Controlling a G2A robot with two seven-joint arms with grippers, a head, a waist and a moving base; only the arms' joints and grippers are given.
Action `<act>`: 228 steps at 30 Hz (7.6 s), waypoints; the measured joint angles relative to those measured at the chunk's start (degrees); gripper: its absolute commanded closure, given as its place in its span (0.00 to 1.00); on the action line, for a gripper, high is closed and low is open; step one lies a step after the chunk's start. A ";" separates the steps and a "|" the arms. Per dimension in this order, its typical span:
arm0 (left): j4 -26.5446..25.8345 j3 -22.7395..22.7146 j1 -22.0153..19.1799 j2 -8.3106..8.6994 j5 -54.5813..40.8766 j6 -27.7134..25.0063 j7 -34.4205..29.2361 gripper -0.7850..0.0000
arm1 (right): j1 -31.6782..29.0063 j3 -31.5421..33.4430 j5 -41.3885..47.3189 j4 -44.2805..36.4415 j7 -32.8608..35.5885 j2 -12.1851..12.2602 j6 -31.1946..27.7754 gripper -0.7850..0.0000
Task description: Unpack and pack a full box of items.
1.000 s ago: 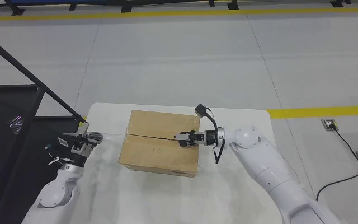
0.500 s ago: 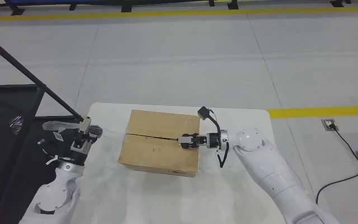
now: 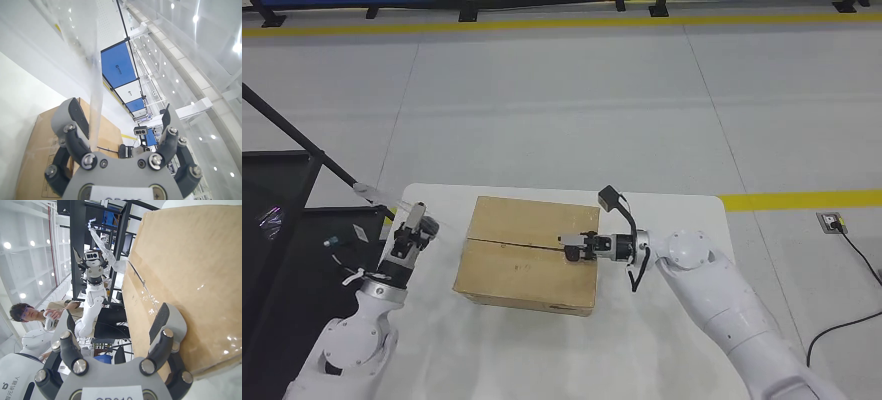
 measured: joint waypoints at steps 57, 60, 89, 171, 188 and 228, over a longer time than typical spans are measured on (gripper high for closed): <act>-7.47 9.85 -1.66 -4.36 14.31 4.04 -1.66 0.00 | 0.75 2.17 2.09 5.28 4.17 -0.97 -4.63 0.00; -9.14 6.77 -0.12 -4.04 11.31 2.94 -3.40 0.00 | 0.33 3.16 2.51 4.92 4.81 -0.56 -5.88 0.00; -4.62 -10.44 10.54 -2.04 -0.31 -3.60 -19.71 0.00 | -10.20 12.32 -12.02 -28.74 -8.65 4.77 2.84 0.00; 11.72 -5.19 0.39 -2.51 -7.18 -8.98 -28.69 0.00 | 2.98 -3.55 -18.12 -11.75 -3.61 0.18 23.64 1.00; 15.01 -2.34 -0.75 -2.89 -5.45 -8.61 -28.77 0.00 | 8.88 -10.61 -18.42 -3.39 -6.90 -4.81 26.97 1.00; 14.85 -2.44 0.30 -2.87 -7.40 -9.91 -30.07 0.00 | 20.98 -22.65 -16.50 21.95 -9.39 -23.67 21.94 1.00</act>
